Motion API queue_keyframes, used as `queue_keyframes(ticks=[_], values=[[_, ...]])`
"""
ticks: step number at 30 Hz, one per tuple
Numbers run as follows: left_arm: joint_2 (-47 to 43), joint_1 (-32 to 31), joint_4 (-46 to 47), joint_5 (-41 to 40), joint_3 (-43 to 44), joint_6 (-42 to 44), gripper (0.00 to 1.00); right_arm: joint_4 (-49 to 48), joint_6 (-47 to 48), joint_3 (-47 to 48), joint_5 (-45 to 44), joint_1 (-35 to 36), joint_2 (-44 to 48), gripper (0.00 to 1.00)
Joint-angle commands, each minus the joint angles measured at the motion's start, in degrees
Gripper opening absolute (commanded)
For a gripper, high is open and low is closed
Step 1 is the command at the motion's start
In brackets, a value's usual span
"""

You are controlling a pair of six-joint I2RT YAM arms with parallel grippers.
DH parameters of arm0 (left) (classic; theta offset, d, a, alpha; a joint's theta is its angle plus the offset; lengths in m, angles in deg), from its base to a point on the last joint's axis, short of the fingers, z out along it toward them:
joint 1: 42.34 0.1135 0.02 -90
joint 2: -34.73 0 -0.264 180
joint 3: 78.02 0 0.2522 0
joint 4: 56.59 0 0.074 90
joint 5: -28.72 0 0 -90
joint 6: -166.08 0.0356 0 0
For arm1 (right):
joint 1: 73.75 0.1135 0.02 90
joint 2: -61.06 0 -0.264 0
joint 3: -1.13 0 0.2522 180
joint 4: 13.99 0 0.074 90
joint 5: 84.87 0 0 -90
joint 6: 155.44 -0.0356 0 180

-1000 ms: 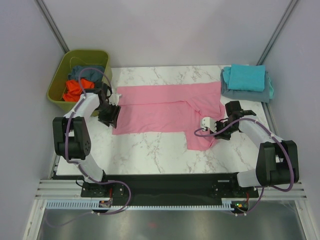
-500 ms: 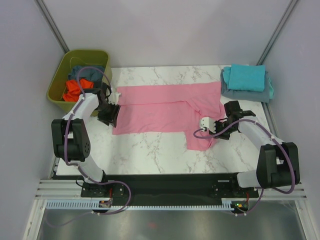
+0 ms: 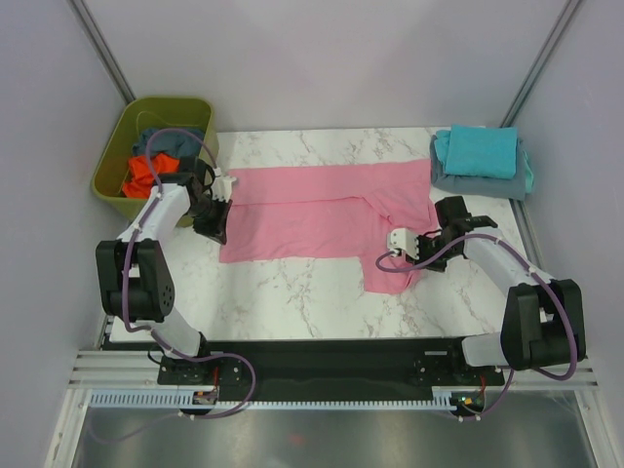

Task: Fold and stack the t-shirts
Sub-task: Fold the tshirt

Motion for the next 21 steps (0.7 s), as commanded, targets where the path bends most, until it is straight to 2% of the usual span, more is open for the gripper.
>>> queue_keyframes(ticks=[1, 21], values=[[-2.56, 0.25, 0.64, 3.65, -0.21, -0.36, 0.02, -1.02, -0.96, -0.24, 1.31, 0.66, 0.91, 0.0], [-3.18, 0.25, 0.38, 4.35, 0.13, -0.36, 0.02, -2.25, -2.37, -0.5, 1.22, 1.63, 1.09, 0.0]])
